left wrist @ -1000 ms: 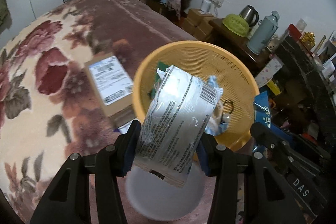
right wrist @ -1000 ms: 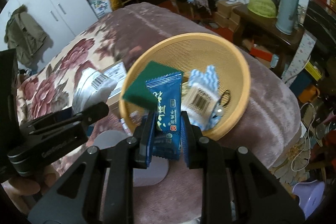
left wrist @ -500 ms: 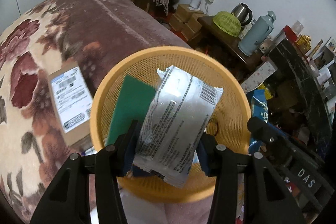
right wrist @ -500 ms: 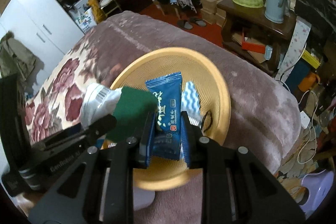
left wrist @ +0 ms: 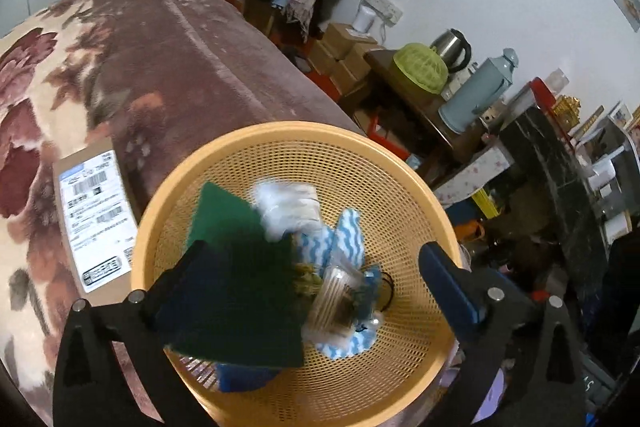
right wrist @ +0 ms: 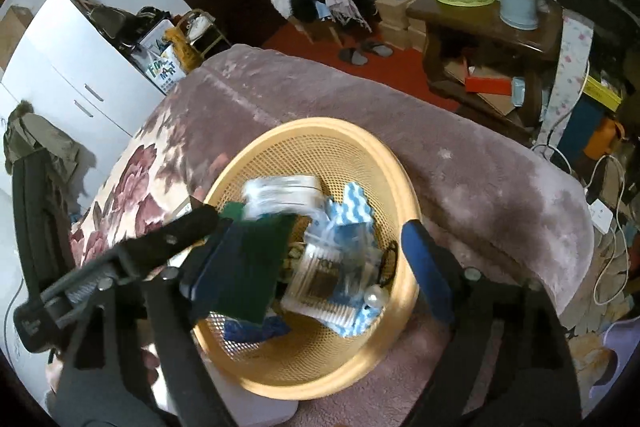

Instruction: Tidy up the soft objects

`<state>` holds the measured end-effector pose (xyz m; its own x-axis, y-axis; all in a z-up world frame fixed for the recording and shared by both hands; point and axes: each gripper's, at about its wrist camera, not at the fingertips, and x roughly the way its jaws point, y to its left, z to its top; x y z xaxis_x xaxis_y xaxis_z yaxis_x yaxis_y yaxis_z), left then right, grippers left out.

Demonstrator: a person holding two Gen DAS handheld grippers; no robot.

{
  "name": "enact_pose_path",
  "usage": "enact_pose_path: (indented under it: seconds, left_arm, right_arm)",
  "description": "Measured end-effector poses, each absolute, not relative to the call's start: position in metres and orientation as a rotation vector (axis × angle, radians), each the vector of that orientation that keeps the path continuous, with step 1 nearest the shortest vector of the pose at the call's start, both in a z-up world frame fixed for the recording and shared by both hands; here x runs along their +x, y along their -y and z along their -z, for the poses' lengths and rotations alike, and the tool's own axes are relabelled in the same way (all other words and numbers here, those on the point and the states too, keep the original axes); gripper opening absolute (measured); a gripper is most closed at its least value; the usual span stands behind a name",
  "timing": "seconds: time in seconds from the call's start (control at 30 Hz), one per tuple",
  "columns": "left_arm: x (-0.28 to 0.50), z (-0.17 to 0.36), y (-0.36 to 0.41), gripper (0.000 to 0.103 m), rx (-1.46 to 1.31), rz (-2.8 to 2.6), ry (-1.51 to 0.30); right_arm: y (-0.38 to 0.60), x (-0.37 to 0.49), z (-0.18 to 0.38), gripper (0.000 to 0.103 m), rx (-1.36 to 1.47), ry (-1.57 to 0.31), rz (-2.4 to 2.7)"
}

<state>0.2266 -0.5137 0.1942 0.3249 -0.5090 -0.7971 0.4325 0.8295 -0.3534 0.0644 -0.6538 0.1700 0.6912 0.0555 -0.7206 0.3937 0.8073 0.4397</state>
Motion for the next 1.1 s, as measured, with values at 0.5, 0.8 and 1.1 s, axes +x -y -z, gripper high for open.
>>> enact_pose_path:
  seconds: [0.5, 0.8, 1.1]
  left_arm:
    - [0.193, -0.202, 0.487, 0.102, 0.017, 0.568, -1.049]
    - [0.17, -0.204, 0.469, 0.102, 0.054, 0.53, -1.017]
    - [0.146, -0.22, 0.45, 0.102, 0.103, 0.479, -0.973]
  right_arm:
    - [0.634, 0.039, -0.171, 0.101, 0.614, -0.825, 0.223]
    - [0.618, 0.022, -0.174, 0.101, 0.592, -0.838, 0.241]
    - [0.597, 0.008, -0.182, 0.101, 0.57, -0.826, 0.238]
